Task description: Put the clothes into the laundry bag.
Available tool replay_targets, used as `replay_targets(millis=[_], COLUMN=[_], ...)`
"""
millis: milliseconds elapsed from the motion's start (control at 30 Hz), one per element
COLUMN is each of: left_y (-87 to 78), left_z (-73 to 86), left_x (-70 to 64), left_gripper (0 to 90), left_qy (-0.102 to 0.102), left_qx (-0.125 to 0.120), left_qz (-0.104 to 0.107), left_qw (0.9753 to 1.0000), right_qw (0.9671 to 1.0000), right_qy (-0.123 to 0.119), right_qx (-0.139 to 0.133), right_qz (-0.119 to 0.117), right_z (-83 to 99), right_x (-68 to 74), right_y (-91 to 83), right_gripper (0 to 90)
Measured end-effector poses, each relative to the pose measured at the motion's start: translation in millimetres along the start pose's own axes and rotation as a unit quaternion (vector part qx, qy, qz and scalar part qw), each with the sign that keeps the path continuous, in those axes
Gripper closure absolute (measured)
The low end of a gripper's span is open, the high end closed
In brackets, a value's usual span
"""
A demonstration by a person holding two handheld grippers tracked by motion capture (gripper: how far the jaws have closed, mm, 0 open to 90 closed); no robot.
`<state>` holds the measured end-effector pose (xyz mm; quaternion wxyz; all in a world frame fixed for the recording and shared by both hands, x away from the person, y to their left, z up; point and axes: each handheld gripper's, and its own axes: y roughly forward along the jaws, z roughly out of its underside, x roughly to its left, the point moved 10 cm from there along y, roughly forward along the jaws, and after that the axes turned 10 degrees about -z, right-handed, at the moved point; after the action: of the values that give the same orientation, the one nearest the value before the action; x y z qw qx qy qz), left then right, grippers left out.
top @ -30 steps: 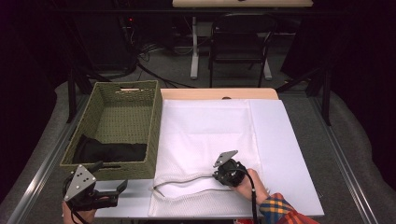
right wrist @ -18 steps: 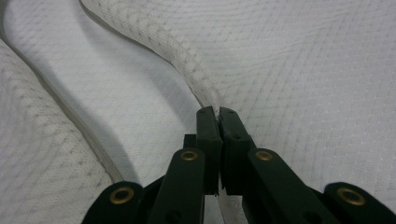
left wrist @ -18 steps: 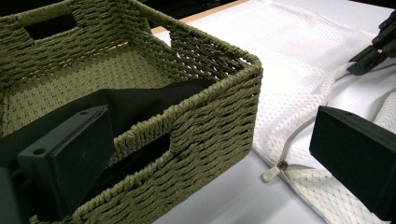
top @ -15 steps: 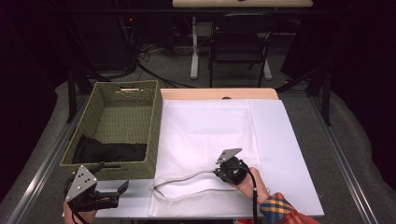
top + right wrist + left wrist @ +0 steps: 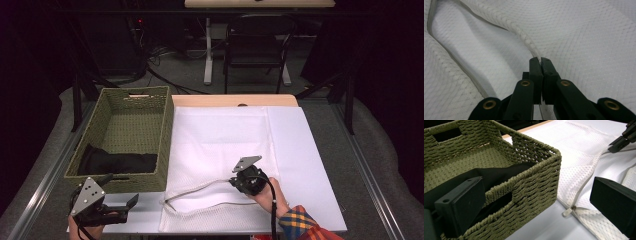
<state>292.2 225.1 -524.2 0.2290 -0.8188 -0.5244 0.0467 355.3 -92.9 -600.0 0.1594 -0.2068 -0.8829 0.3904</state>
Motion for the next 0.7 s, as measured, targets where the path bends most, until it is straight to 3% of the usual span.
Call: replay_targets(millis=[200, 700], left_y=[0.4, 1.6], left_z=[1.7, 2.4], left_x=[-1.1, -2.1], left_gripper=[0.0, 0.0], left_qy=[-0.002, -0.002], left_qx=[0.009, 0.013], left_qz=[0.009, 0.009], left_qw=[0.9999, 0.9999], right_qw=[0.9998, 0.9985], right_qy=[0.009, -0.012], right_qx=[-0.020, -0.054], right_qz=[-0.001, 0.002], right_z=[-7.1, -25.8], right_x=[0.6, 7.7], right_y=[-7.5, -29.8], right_gripper=[88.2, 88.3])
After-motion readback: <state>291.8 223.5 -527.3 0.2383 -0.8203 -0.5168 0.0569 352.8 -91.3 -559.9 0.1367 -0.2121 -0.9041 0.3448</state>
